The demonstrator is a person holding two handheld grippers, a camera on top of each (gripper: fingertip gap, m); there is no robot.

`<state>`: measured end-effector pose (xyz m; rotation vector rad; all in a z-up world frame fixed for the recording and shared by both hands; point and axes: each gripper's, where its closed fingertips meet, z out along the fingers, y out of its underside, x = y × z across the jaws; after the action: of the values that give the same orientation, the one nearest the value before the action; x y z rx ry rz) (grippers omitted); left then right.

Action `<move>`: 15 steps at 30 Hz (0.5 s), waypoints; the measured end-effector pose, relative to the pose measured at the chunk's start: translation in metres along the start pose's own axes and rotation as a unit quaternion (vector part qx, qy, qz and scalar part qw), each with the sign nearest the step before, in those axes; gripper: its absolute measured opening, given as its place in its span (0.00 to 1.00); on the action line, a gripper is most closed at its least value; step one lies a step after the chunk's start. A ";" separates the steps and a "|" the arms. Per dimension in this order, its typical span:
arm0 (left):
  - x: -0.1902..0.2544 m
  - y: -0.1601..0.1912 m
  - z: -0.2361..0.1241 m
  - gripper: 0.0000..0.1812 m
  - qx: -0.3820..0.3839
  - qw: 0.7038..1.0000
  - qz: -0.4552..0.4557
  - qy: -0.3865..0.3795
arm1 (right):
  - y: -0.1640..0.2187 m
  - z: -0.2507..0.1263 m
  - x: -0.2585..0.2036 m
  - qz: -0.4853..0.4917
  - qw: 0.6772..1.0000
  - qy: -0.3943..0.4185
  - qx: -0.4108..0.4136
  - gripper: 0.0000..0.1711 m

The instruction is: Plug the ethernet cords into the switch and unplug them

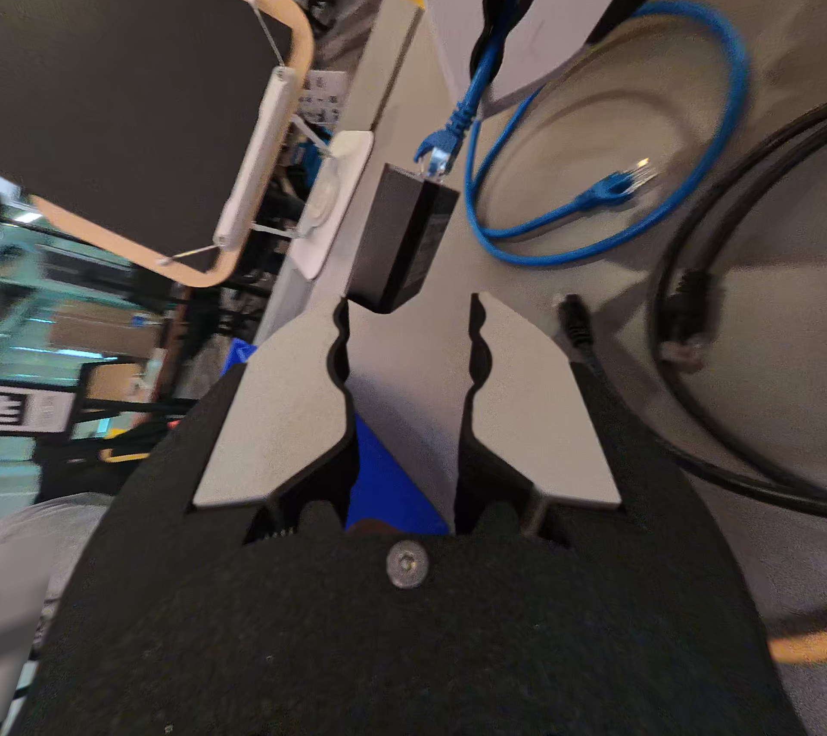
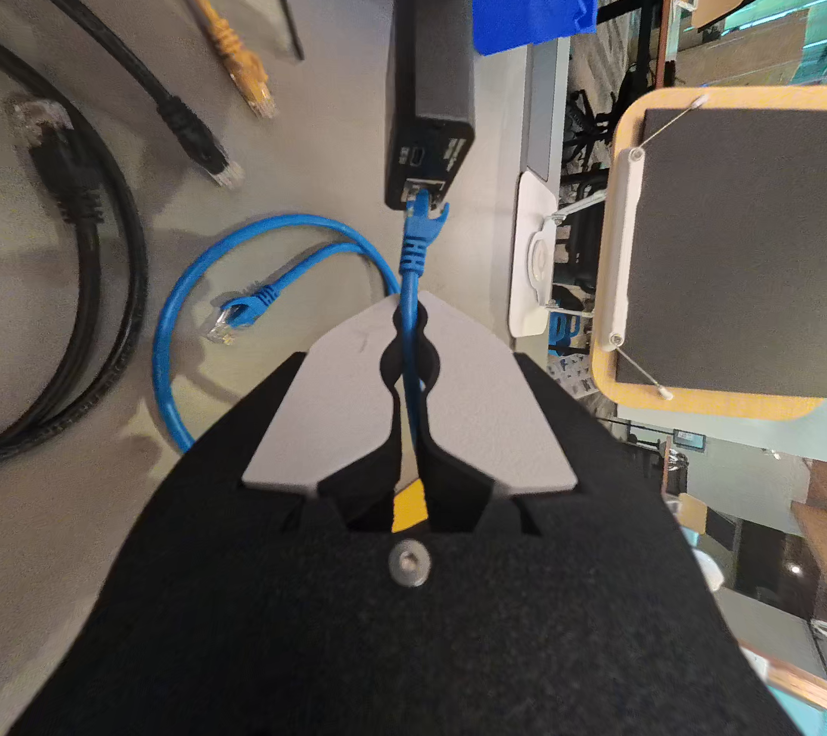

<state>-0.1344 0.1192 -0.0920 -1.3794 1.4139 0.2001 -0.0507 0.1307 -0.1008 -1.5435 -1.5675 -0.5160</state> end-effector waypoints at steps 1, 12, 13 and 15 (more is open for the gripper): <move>-0.001 0.002 0.001 0.28 -0.003 1.000 0.014 -0.008 | -0.002 -0.001 0.001 -0.006 1.000 0.003 0.000 0.00; 0.013 -0.004 0.014 0.21 0.005 0.996 0.086 0.030 | -0.038 -0.019 -0.003 -0.069 0.995 0.048 0.048 0.00; 0.013 -0.004 0.015 0.19 0.005 0.995 0.092 0.028 | -0.038 -0.021 -0.003 -0.083 0.994 0.055 0.047 0.00; 0.011 -0.005 0.017 0.15 0.011 0.994 0.103 0.024 | -0.039 -0.025 0.000 -0.105 0.990 0.079 0.056 0.00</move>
<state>-0.1182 0.1234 -0.1044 -1.2269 1.5939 0.2857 -0.0806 0.1054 -0.0772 -1.2313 -1.6160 -0.6398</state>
